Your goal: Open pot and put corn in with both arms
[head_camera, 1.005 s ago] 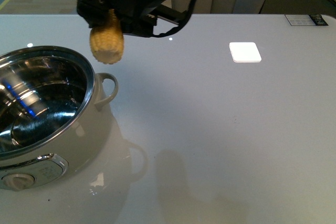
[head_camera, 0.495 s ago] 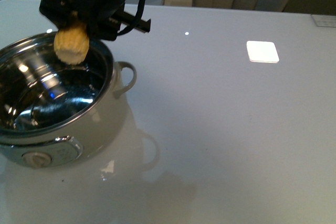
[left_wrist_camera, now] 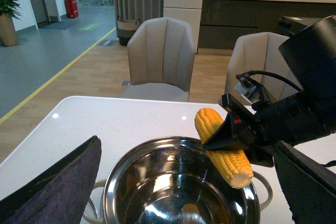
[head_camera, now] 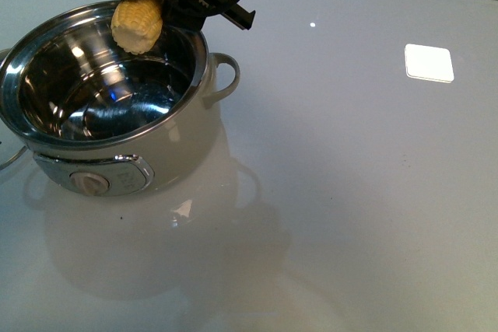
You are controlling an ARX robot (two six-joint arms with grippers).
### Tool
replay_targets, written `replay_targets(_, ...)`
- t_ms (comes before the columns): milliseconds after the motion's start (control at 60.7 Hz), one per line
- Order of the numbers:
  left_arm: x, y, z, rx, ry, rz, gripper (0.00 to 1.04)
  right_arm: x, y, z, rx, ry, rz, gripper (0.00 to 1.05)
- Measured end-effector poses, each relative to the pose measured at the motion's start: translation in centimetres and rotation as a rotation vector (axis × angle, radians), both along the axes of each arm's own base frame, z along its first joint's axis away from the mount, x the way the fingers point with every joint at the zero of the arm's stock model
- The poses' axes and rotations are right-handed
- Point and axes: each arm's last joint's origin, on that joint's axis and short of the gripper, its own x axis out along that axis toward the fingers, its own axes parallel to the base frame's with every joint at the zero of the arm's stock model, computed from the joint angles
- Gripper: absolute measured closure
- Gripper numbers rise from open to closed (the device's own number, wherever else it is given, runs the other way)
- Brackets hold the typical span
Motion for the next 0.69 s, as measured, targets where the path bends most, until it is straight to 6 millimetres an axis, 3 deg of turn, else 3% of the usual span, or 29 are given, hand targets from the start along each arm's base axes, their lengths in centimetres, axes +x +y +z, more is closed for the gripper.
replay_targets(82,0.0,0.0,0.0,0.0,0.0,0.0,0.07,-0.1,-0.2,-0.5,-0.008,0.013,0.002,0.57)
replay_targets(330,0.0,0.0,0.0,0.0,0.0,0.0,0.07,-0.4,-0.5,-1.2,-0.024,0.036,0.008,0.18)
replay_targets(544,0.0,0.0,0.0,0.0,0.0,0.0,0.07,-0.4,-1.0,-1.2,-0.012,0.036,-0.01,0.14)
replay_targets(692,0.0,0.0,0.0,0.0,0.0,0.0,0.07,0.0,-2.8,0.0,0.046,0.023,-0.065,0.15)
